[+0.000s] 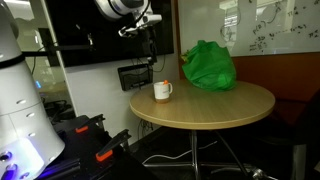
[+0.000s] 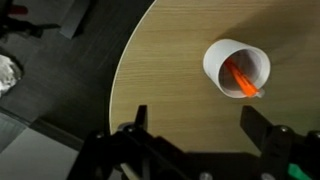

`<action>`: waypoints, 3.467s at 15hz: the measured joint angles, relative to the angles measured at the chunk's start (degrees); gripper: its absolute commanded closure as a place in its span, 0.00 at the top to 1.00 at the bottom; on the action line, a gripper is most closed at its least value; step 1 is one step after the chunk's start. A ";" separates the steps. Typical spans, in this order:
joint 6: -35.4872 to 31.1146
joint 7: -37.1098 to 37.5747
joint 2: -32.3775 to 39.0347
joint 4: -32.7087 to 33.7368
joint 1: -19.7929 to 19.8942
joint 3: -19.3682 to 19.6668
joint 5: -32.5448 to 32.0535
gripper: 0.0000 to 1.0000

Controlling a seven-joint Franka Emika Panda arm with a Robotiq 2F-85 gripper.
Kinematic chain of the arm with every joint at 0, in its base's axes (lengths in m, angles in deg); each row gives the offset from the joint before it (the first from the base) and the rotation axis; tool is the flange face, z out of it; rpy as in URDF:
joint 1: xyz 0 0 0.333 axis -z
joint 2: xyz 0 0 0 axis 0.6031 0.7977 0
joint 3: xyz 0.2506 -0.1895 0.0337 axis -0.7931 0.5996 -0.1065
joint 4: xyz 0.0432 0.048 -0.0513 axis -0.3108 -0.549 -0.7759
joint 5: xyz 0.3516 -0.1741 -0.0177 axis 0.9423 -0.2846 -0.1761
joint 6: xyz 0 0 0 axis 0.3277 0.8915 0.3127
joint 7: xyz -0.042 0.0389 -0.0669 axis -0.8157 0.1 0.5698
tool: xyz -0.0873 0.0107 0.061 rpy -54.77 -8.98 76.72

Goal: Move the cup to the right

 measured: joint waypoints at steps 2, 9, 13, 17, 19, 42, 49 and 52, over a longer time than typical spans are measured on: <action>-1.63 3.48 3.61 0.98 -0.90 0.42 -0.79 1.00; -1.74 9.75 15.30 7.24 -7.33 4.44 -5.50 1.00; -1.73 10.54 21.21 11.67 -11.29 7.49 -6.37 1.00; -1.74 10.55 25.88 15.52 -14.12 9.70 -6.08 1.00; -1.74 10.55 27.74 16.87 -14.77 10.28 -5.49 0.74; -6.04 7.84 28.31 18.38 -15.29 12.66 -2.02 0.03; -7.04 7.83 22.47 15.43 -13.69 17.41 -1.99 0.03; -7.15 7.85 20.89 12.42 -12.52 18.69 -2.00 0.03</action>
